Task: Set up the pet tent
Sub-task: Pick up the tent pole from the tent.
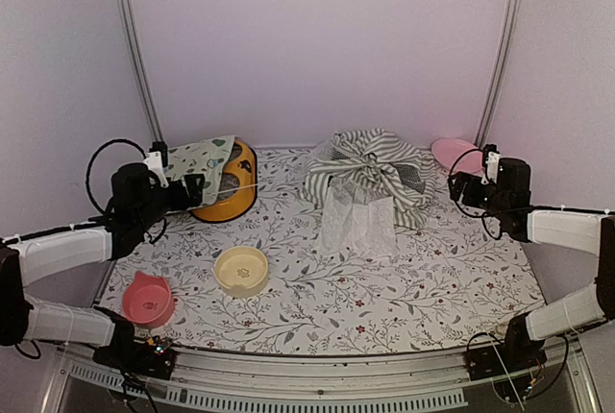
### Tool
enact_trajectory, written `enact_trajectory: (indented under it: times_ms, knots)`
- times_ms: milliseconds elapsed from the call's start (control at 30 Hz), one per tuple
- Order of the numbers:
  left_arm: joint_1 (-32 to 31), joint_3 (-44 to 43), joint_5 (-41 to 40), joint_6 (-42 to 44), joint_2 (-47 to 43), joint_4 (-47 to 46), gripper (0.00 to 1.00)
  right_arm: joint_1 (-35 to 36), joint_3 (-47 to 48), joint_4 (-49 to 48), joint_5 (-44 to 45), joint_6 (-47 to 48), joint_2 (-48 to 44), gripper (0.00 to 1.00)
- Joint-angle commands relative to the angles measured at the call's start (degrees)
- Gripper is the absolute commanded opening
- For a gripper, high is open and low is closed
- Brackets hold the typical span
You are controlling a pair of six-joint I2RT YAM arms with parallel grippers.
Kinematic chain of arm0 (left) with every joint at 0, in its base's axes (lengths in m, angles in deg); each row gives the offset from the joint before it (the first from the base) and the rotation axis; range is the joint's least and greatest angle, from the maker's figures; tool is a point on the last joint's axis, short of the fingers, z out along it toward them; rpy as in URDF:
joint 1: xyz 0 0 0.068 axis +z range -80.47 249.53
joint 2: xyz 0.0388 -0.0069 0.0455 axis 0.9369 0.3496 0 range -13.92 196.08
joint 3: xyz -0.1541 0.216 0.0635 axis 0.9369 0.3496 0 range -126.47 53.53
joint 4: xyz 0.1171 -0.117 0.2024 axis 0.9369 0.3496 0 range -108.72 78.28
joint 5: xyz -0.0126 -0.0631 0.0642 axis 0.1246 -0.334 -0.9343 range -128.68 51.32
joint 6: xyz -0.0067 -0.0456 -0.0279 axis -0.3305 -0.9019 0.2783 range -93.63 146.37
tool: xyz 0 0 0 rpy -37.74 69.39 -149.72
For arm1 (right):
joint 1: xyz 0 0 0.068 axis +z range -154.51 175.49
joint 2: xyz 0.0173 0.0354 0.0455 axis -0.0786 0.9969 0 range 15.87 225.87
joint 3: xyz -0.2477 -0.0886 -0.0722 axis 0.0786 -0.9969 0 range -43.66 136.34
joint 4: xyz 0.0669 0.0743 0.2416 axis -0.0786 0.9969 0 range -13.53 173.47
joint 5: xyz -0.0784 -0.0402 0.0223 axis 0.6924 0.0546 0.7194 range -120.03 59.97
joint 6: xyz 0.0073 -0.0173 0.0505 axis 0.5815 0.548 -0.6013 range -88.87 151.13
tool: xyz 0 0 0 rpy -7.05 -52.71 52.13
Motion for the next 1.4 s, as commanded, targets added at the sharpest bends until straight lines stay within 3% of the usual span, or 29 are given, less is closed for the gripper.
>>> enact_trajectory:
  times_ms: [0, 233, 433, 667, 967, 1233, 1300, 1367]
  knots:
    - [0.0, -1.7, 1.3, 1.3, -1.0, 1.6, 0.99, 0.2, -0.1, -0.2, -3.7, 0.8, -1.8, 0.99]
    - [0.0, -5.7, 5.5, -0.7, 0.8, 5.5, 0.99, 1.0, 0.2, 3.6, -11.8, 1.1, -6.4, 0.99]
    - [-2.2, -8.1, 13.5, -5.3, 2.5, 4.7, 0.99, 11.4, 3.3, 10.5, -8.5, 1.3, -6.9, 0.99]
    - [-17.8, -13.2, 7.5, -9.7, 9.1, 6.7, 0.99, 20.8, 7.6, 23.7, -4.0, -2.2, -4.6, 0.96]
    - [-31.0, -24.3, 7.0, -16.1, 28.2, 5.6, 0.99, 21.8, 0.8, 33.6, 0.9, -8.3, -10.5, 0.84]
    - [-33.1, -29.4, 10.1, -20.1, 37.5, 2.3, 0.99, 21.9, -3.2, 31.5, -2.4, -10.6, -7.1, 0.65]
    - [-33.1, -29.4, 9.9, -20.7, 38.4, 1.2, 0.99, 21.9, -2.7, 30.5, -3.7, -10.5, -5.2, 0.55]
    - [-33.1, -29.3, 9.6, -21.0, 38.9, 0.9, 0.99, 22.0, -1.4, 30.0, -5.5, -10.5, -3.5, 0.38]
